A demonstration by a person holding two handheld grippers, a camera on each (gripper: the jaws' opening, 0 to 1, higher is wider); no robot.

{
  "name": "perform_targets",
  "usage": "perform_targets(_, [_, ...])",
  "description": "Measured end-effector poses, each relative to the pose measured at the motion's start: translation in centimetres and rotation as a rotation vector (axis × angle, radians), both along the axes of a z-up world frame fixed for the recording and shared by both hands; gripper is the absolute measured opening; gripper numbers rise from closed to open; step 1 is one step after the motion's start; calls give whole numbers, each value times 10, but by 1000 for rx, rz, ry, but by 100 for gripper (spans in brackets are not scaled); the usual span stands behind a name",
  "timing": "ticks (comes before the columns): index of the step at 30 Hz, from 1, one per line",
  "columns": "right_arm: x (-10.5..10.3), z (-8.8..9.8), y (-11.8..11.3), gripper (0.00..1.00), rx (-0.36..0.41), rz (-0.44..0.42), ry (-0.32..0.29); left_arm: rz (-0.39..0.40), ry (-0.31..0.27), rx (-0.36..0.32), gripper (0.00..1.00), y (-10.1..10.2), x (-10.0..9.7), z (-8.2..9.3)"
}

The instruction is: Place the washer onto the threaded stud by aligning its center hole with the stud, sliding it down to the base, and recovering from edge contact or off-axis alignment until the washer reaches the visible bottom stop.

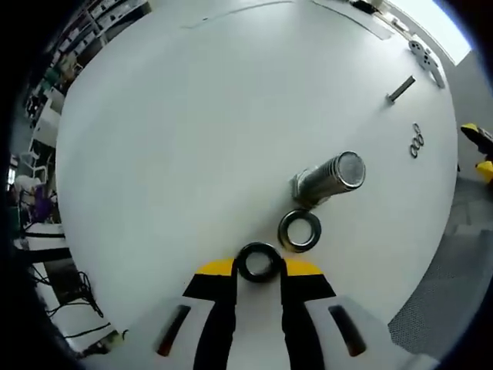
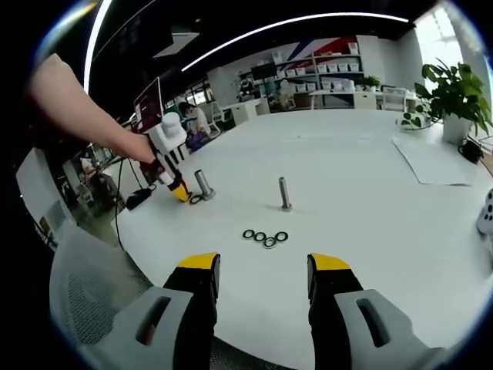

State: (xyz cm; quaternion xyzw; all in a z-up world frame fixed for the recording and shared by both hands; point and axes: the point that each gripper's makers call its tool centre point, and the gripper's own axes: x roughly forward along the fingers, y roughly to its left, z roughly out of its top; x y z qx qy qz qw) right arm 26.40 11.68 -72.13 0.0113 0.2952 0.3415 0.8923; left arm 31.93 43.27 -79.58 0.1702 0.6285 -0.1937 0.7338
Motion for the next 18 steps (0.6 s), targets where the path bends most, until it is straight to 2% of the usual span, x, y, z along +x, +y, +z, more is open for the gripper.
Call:
perform_targets(9, [-1,0,0,48,-1,4,1,-27,-6,0,19,0,0,3])
perform_targets(12, [-1,0,1,48,-1,5,1,-75,-9,15,19,0,0,8])
perform_targets(18, [-1,0,1,48,1,5,1,-71,-23,-10,19,-4,6,17])
